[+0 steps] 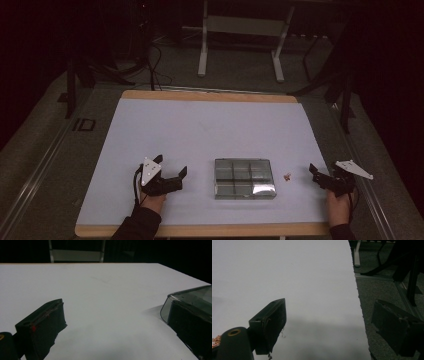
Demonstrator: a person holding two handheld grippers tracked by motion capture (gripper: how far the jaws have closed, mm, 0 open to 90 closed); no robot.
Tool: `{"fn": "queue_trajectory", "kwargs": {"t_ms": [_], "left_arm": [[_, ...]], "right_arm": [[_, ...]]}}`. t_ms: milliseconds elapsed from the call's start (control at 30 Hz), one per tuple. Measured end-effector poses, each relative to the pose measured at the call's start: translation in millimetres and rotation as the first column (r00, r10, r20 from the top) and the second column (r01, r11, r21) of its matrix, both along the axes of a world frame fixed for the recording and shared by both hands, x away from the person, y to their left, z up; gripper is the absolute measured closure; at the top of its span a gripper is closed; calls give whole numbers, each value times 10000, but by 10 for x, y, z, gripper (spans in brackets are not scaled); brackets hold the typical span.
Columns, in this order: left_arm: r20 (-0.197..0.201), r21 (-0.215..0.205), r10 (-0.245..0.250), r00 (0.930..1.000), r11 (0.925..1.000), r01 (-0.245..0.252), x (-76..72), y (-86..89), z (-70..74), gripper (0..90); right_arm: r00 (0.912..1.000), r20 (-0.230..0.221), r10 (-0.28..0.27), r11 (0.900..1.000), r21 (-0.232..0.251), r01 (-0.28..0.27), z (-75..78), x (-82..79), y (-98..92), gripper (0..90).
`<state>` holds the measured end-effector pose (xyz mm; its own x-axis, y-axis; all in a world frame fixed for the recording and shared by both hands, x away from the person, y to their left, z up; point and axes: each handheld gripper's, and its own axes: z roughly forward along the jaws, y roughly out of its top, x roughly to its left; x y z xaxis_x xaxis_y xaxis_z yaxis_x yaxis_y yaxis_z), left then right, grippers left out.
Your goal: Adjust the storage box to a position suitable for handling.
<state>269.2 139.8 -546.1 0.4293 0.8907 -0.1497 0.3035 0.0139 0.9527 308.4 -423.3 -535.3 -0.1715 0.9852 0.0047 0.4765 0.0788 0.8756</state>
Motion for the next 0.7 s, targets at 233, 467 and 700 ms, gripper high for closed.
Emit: {"fn": "queue_trajectory", "kwargs": {"t_ms": [233, 467, 700], "left_arm": [[43, 115, 1, 10000, 9999, -1, -4, -7, 1, 19], [31, 80, -246, 9997, 9997, 246, -1, -4, 1, 19], [-177, -53, -466, 9988, 9989, 465, 20, 8, 2, 19]], "right_arm": [[9998, 3, -194, 9996, 192, 194, 1, -1, -18, 131], [9992, -404, 29, 10000, 60, -27, -3, 40, -7, 136], [9984, -556, 88, 9997, -222, -100, 4, 54, 20, 132]]}}
